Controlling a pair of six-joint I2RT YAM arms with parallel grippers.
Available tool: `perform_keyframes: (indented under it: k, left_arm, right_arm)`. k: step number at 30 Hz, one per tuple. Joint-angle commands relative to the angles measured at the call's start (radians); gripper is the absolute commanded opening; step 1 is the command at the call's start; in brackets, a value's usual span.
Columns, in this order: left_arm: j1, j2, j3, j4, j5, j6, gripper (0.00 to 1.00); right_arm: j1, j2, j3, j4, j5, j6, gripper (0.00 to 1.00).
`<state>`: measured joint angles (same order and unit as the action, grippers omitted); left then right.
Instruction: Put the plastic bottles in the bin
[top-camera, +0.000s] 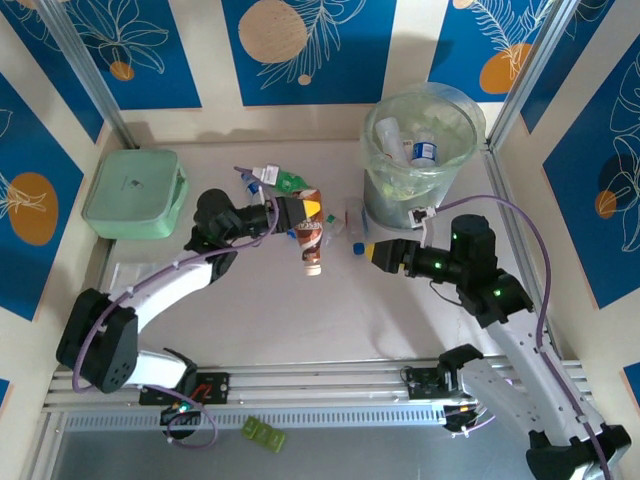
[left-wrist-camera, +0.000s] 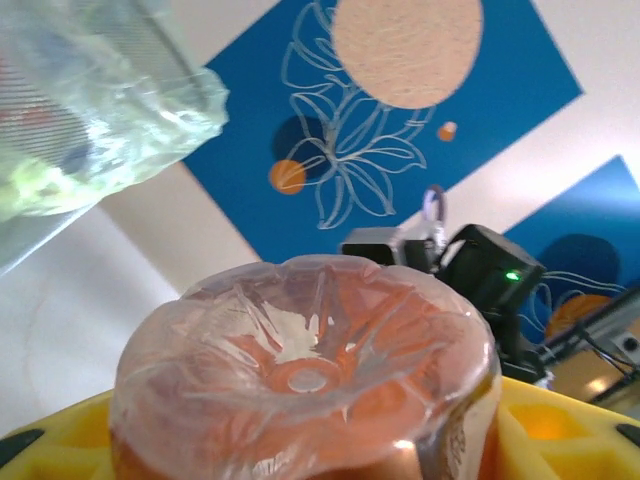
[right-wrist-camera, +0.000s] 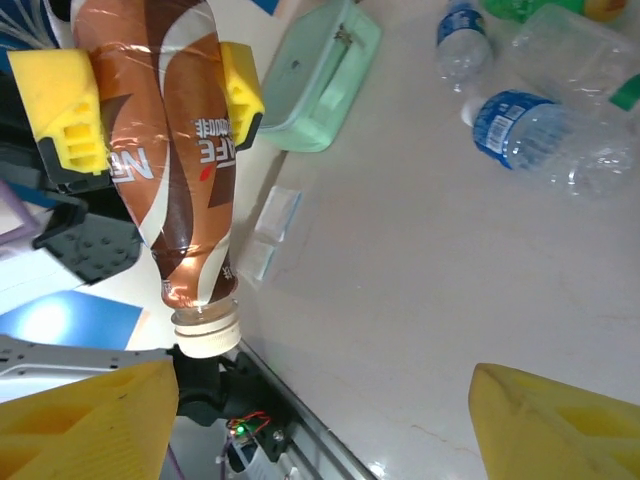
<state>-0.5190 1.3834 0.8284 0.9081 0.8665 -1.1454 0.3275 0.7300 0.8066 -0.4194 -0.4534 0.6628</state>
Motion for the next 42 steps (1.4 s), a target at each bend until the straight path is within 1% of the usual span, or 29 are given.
perform_keyframes:
  k: [1, 4, 6, 9, 12, 14, 20, 25, 28, 29, 31, 35, 36, 37, 39, 42]
  left_arm:
    - [-0.022, 0.038, 0.003, 0.286, 0.078, -0.134, 0.36]
    - [-0.037, 0.047, 0.007, 0.282, 0.075, -0.121, 0.36]
    - [-0.050, 0.035, 0.016, 0.198, 0.059, -0.063, 0.35]
    - [-0.093, 0.006, 0.039, 0.038, 0.011, 0.052, 0.33]
    - [-0.146, -0.004, 0.063, -0.045, -0.036, 0.122, 0.34]
    - [-0.166, 0.006, 0.064, -0.032, -0.060, 0.120, 0.34]
    - [-0.196, 0.085, 0.072, 0.110, -0.077, 0.013, 0.33]
    - [-0.210, 0.095, 0.072, 0.103, -0.090, 0.026, 0.33]
    - [-0.210, 0.087, 0.066, 0.090, -0.093, 0.035, 0.32]
    - [-0.211, 0.084, 0.065, 0.084, -0.093, 0.040, 0.32]
    - [-0.210, 0.074, 0.063, 0.065, -0.099, 0.054, 0.32]
    - [-0.215, 0.075, 0.069, 0.058, -0.095, 0.055, 0.32]
    - [-0.216, 0.075, 0.069, 0.055, -0.096, 0.055, 0.32]
    - [-0.219, 0.073, 0.070, 0.052, -0.096, 0.059, 0.32]
    - [-0.220, 0.071, 0.072, 0.041, -0.098, 0.068, 0.33]
    - [-0.222, 0.065, 0.072, 0.021, -0.102, 0.081, 0.37]
  right_arm:
    - [-0.021, 0.007, -0.028, 0.074, -0.138, 0.027, 0.77]
    - [-0.017, 0.028, -0.039, 0.137, -0.195, 0.052, 0.74]
    - [0.007, 0.051, -0.030, 0.150, -0.218, 0.043, 0.75]
    - [0.065, 0.079, -0.018, 0.170, -0.169, 0.037, 0.75]
    - [0.104, 0.112, -0.004, 0.195, -0.144, 0.031, 0.74]
    - [0.123, 0.133, 0.002, 0.225, -0.139, 0.036, 0.74]
    - [0.199, 0.180, 0.015, 0.329, -0.122, 0.048, 0.75]
    - [0.236, 0.224, 0.023, 0.408, -0.132, 0.072, 0.75]
    - [0.252, 0.232, 0.018, 0.425, -0.114, 0.077, 0.74]
    - [0.252, 0.233, 0.017, 0.428, -0.110, 0.078, 0.73]
    - [0.252, 0.237, 0.013, 0.432, -0.099, 0.081, 0.65]
    - [0.253, 0.238, 0.003, 0.441, -0.083, 0.093, 0.41]
    - [0.252, 0.238, 0.002, 0.439, -0.078, 0.093, 0.37]
    - [0.252, 0.238, 0.003, 0.438, -0.076, 0.095, 0.35]
    - [0.253, 0.235, 0.003, 0.436, -0.075, 0.097, 0.34]
    - [0.254, 0.231, 0.006, 0.435, -0.080, 0.098, 0.34]
